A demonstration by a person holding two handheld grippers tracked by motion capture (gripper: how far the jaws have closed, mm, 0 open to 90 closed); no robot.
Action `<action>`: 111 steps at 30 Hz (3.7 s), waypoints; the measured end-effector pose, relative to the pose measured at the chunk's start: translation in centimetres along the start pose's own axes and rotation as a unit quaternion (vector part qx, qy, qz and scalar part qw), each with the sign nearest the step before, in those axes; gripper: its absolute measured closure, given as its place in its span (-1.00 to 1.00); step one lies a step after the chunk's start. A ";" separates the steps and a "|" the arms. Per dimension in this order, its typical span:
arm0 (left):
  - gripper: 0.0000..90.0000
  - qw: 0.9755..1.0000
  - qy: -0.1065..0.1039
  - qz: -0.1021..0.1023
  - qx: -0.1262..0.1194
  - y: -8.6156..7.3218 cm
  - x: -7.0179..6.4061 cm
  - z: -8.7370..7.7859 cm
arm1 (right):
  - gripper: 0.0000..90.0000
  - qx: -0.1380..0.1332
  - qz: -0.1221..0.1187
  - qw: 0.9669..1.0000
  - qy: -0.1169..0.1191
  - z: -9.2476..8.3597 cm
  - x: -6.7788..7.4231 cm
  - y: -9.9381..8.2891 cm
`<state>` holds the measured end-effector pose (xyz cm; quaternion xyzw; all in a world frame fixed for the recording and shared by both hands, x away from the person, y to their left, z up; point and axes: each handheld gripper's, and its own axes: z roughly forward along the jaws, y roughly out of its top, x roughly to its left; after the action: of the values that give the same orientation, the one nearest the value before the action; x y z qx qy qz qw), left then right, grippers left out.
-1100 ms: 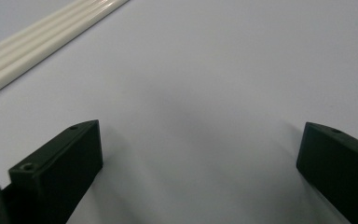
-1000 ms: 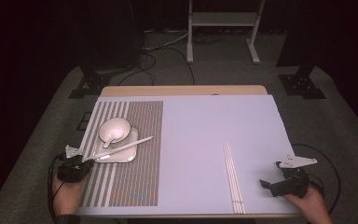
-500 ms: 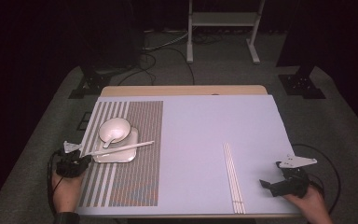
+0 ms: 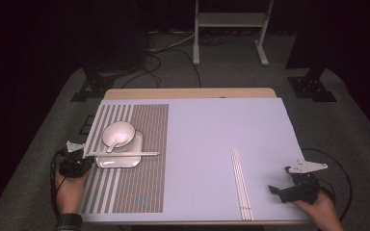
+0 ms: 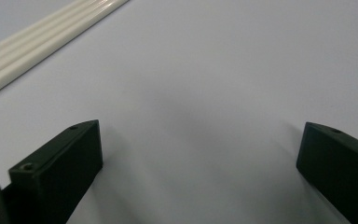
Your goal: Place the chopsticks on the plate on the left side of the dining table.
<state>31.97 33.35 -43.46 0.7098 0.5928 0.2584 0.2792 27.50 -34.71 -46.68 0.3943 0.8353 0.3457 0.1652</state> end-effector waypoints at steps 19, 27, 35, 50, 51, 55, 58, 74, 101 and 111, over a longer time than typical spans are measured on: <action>1.00 1.000 0.001 -0.002 -0.018 0.4 1.5 -1.4 | -1.00 0.000 -0.001 1.000 0.000 0.0 0.0 0.0; 1.00 1.000 0.013 -0.012 -0.019 0.8 3.5 -0.5 | -1.00 0.000 0.000 1.000 0.000 0.0 0.0 0.0; 1.00 1.000 0.014 -0.013 -0.008 0.9 3.8 0.8 | -1.00 0.000 -0.001 1.000 0.000 0.0 0.0 0.0; 0.99 1.000 0.011 -0.003 -0.001 1.0 3.2 1.2 | -1.00 0.000 -0.001 1.000 0.000 0.0 0.0 0.0; 0.99 1.000 0.011 -0.003 -0.001 1.0 3.2 1.3 | -1.00 -0.001 -0.001 1.000 0.000 0.0 0.0 0.0; 0.99 1.000 0.008 -0.002 -0.002 1.0 3.1 1.3 | -1.00 0.000 -0.001 1.000 0.000 0.0 0.0 0.0; 0.99 1.000 0.007 -0.003 -0.002 1.0 3.1 1.3 | -1.00 -0.001 0.000 1.000 0.000 0.0 0.0 0.0; 0.99 1.000 0.007 -0.014 -0.012 0.4 3.4 -0.4 | -1.00 -0.001 -0.001 1.000 -0.001 0.0 0.0 0.0; 0.49 0.998 -0.046 0.027 -0.039 -1.1 -2.7 -4.8 | -1.00 0.000 0.000 1.000 0.000 0.0 0.0 0.0; -0.16 0.994 -0.099 0.042 -0.036 -1.4 -5.4 -5.2 | -1.00 0.000 0.000 1.000 0.000 0.0 0.0 0.0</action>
<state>26.45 28.73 -40.92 0.7458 0.5223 0.2190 0.3507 27.49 -34.72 -46.68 0.3940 0.8353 0.3458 0.1655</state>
